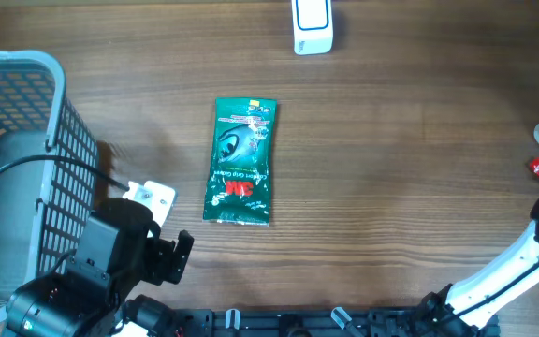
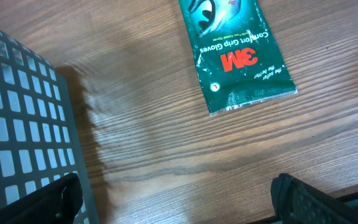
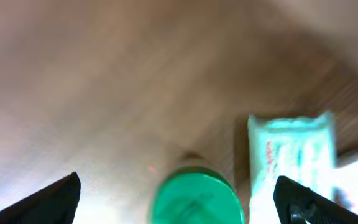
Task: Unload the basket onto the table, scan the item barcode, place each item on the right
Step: 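Reach right gripper to green 3M glove pack and grasp it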
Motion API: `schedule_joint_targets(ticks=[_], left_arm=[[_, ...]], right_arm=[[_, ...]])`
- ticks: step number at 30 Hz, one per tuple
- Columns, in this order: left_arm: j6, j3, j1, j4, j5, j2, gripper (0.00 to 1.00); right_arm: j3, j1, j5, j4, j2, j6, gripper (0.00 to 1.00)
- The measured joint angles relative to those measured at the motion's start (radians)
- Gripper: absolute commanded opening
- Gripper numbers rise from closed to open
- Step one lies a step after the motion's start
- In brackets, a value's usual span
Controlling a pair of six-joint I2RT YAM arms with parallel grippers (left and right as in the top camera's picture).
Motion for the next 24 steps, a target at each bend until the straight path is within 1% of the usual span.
schedule_joint_targets(ticks=[2, 3, 4, 6, 7, 10, 11, 13, 16, 17, 19, 21, 23, 24], left_arm=[[0.0, 0.0, 0.0, 0.0, 0.0, 0.0, 1.0], [0.0, 0.0, 0.0, 0.0, 0.0, 0.0, 1.0], [0.0, 0.0, 0.0, 0.0, 0.0, 0.0, 1.0], [0.0, 0.0, 0.0, 0.0, 0.0, 0.0, 1.0], [0.0, 0.0, 0.0, 0.0, 0.0, 0.0, 1.0], [0.0, 0.0, 0.0, 0.0, 0.0, 0.0, 1.0], [0.0, 0.0, 0.0, 0.0, 0.0, 0.0, 1.0], [0.0, 0.0, 0.0, 0.0, 0.0, 0.0, 1.0], [0.0, 0.0, 0.0, 0.0, 0.0, 0.0, 1.0], [0.0, 0.0, 0.0, 0.0, 0.0, 0.0, 1.0], [0.0, 0.0, 0.0, 0.0, 0.0, 0.0, 1.0], [0.0, 0.0, 0.0, 0.0, 0.0, 0.0, 1.0], [0.0, 0.0, 0.0, 0.0, 0.0, 0.0, 1.0], [0.0, 0.0, 0.0, 0.0, 0.0, 0.0, 1.0]], right_arm=[[0.044, 0.024, -0.065, -0.025, -0.123, 0.03, 1.0], [0.055, 0.044, -0.141, -0.043, -0.19, 0.043, 1.0], [0.066, 0.084, -0.196, -0.066, -0.256, 0.047, 1.0], [0.076, 0.183, -0.341, -0.124, -0.304, 0.055, 1.0], [0.076, 0.26, -0.4, -0.166, -0.305, 0.058, 1.0], [0.048, 0.467, -0.464, -0.201, -0.299, 0.062, 1.0], [0.027, 0.586, -0.486, -0.203, -0.296, 0.062, 1.0], [-0.012, 0.796, -0.478, -0.186, -0.283, 0.062, 1.0], [-0.08, 1.003, -0.4, -0.123, -0.226, 0.063, 1.0], [-0.104, 1.063, -0.378, -0.119, -0.193, 0.063, 1.0], [-0.165, 1.206, -0.319, -0.116, -0.066, 0.063, 1.0], [-0.183, 1.272, -0.25, -0.118, 0.017, 0.079, 1.0], [-0.186, 1.327, -0.12, -0.126, 0.084, 0.139, 1.0], [-0.186, 1.345, -0.071, -0.13, 0.105, 0.164, 0.95]])
